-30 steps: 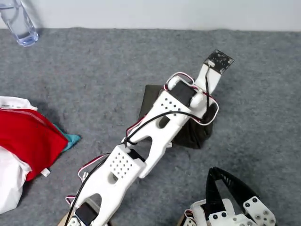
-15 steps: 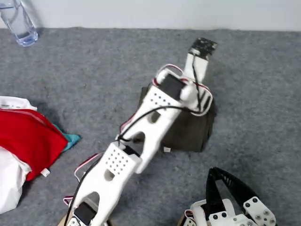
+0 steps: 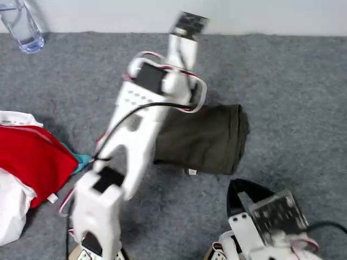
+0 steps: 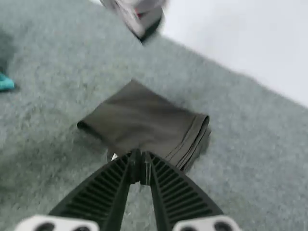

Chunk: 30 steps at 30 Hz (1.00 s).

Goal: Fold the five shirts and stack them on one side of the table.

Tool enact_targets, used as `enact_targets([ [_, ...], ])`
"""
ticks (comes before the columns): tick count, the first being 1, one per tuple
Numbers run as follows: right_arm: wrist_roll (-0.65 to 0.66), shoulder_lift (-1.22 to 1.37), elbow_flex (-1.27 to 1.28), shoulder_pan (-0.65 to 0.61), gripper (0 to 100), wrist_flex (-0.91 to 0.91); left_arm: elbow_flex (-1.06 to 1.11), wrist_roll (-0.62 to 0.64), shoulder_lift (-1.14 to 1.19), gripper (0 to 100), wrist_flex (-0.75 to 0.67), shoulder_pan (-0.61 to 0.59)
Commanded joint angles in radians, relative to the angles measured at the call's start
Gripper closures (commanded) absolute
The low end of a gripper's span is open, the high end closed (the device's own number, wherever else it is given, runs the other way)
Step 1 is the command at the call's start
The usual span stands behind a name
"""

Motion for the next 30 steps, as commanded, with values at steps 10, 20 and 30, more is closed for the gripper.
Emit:
enact_targets([
  [10, 0.012, 0.380, 0.003, 0.005, 99.0, -0.005, 0.585, -0.144, -0.838, 99, 0.031, -0.279],
  [20, 0.012, 0.634, 0.163, 0.005, 98.9, -0.318, 0.862, -0.262, -1.171, 99, 0.031, -0.494],
  [30, -0.037, 0.765, 0.572, 0.007, 99.0, -0.908, 1.133, -0.322, -1.409, 99, 0.026, -0.568],
])
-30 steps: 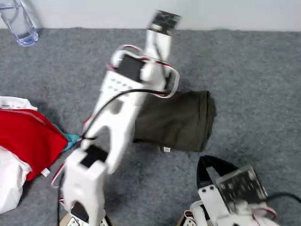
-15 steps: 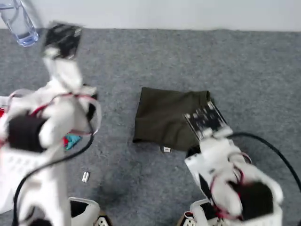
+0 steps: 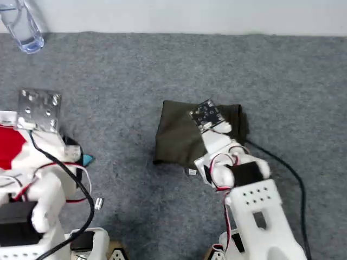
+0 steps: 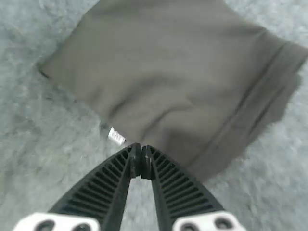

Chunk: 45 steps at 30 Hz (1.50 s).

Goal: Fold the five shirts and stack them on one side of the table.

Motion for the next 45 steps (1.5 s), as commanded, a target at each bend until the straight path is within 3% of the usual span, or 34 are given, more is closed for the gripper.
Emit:
enact_targets([
  [1, -0.075, 0.053, 0.026, 0.005, 99.1, -0.142, 0.024, -0.046, -0.066, 99, 0.021, -0.002],
  [9, -0.195, 0.332, -0.121, 0.048, 99.1, -0.143, 0.025, -0.060, -0.092, 99, 0.025, -0.002],
  [21, -0.140, 0.568, -0.173, 0.248, 99.1, -0.142, 0.025, -0.058, -0.092, 99, 0.025, 0.003],
  [36, -0.144, 0.357, -0.339, 0.079, 99.0, -0.105, 0.025, -0.058, -0.092, 99, 0.023, 0.003],
  [45, -0.267, 0.682, -0.675, 0.239, 99.0, -0.042, 0.024, -0.060, -0.092, 99, 0.021, -0.002],
])
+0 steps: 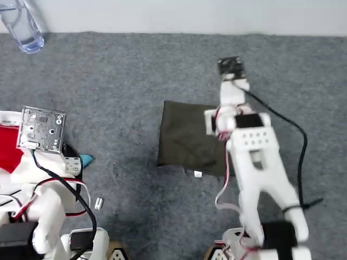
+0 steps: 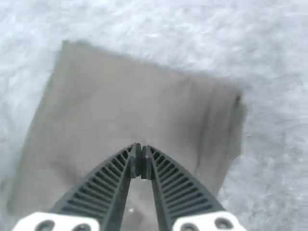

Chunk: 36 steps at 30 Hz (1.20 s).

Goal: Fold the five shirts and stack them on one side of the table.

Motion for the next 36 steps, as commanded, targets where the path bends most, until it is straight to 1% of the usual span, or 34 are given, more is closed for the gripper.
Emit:
enact_targets([
  [1, -0.046, 0.131, -0.158, 0.074, 98.9, 0.048, 0.001, -0.005, -0.005, 99, 0.021, -0.005],
  [3, -0.083, 0.194, -0.229, 0.094, 97.0, 0.130, 0.001, -0.006, -0.005, 99, 0.020, -0.005],
  [4, -0.110, 0.220, -0.262, 0.104, 93.7, 0.185, 0.001, -0.006, -0.005, 99, 0.020, -0.005],
  [6, -0.167, 0.268, -0.327, 0.116, 83.9, 0.288, 0.001, -0.018, -0.005, 99, 0.020, -0.005],
  [8, -0.196, 0.308, -0.373, 0.124, 73.8, 0.357, 0.001, -0.038, -0.005, 99, 0.020, -0.005],
  [10, -0.198, 0.344, -0.408, 0.124, 68.4, 0.394, 0.001, -0.041, -0.005, 99, 0.020, -0.006],
  [17, -0.204, 0.437, -0.433, 0.143, 68.1, 0.390, 0.001, -0.041, -0.005, 99, 0.023, -0.006],
  [23, -0.206, 0.553, -0.430, 0.139, 68.1, 0.325, 0.001, -0.041, -0.005, 99, 0.023, -0.006],
  [25, -0.212, 0.599, -0.431, 0.139, 70.2, 0.311, 0.001, -0.041, -0.005, 99, 0.023, -0.006],
  [26, -0.229, 0.616, -0.433, 0.137, 73.4, 0.311, 0.001, -0.041, -0.005, 99, 0.023, -0.006],
  [28, -0.258, 0.641, -0.434, 0.127, 83.2, 0.311, 0.001, -0.041, -0.005, 99, 0.023, -0.006],
  [31, -0.262, 0.651, -0.434, 0.116, 97.3, 0.309, -0.002, -0.041, -0.005, 99, 0.023, -0.006],
  [32, -0.262, 0.651, -0.434, 0.116, 99.5, 0.309, -0.004, -0.041, -0.006, 99, 0.023, -0.006],
  [34, -0.261, 0.648, -0.433, 0.116, 97.7, 0.320, -0.004, -0.041, -0.011, 99, 0.023, -0.006],
  [36, -0.259, 0.644, -0.430, 0.120, 99.1, 0.323, -0.004, -0.041, -0.011, 99, 0.023, -0.006],
])
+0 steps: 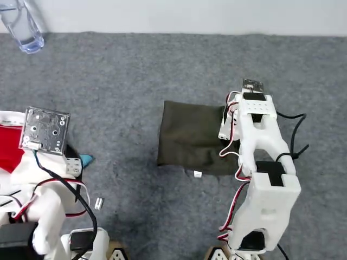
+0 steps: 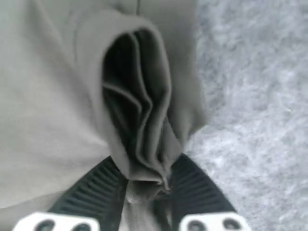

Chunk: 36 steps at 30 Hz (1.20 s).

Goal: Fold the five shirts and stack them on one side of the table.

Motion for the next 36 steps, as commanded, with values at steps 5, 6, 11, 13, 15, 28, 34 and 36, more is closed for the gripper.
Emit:
enact_targets([
  [5, 0.040, -0.025, -0.057, 0.016, 99.0, 0.114, -0.004, -0.006, -0.005, 98, 0.023, -0.006],
  [6, 0.080, -0.036, -0.068, 0.031, 99.0, 0.130, -0.004, -0.006, -0.005, 98, 0.023, -0.006],
  [11, 0.416, -0.047, -0.157, 0.104, 99.1, 0.143, -0.005, -0.006, -0.005, 98, 0.023, -0.006],
  [13, 0.588, -0.038, -0.199, 0.119, 99.1, 0.145, -0.005, -0.006, -0.005, 98, 0.023, -0.006],
  [15, 0.752, -0.027, -0.235, 0.125, 99.1, 0.142, -0.005, -0.006, -0.005, 98, 0.023, -0.006],
  [28, 1.522, 0.027, -0.322, 0.140, 99.1, -0.101, -0.005, -0.031, -0.005, 98, 0.023, -0.006],
  [34, 1.493, -0.008, -0.325, 0.148, 92.1, -0.099, -0.007, -0.043, -0.005, 98, 0.023, -0.006],
  [36, 1.407, -0.044, -0.325, 0.156, 83.5, -0.099, -0.007, -0.043, -0.005, 98, 0.023, -0.006],
])
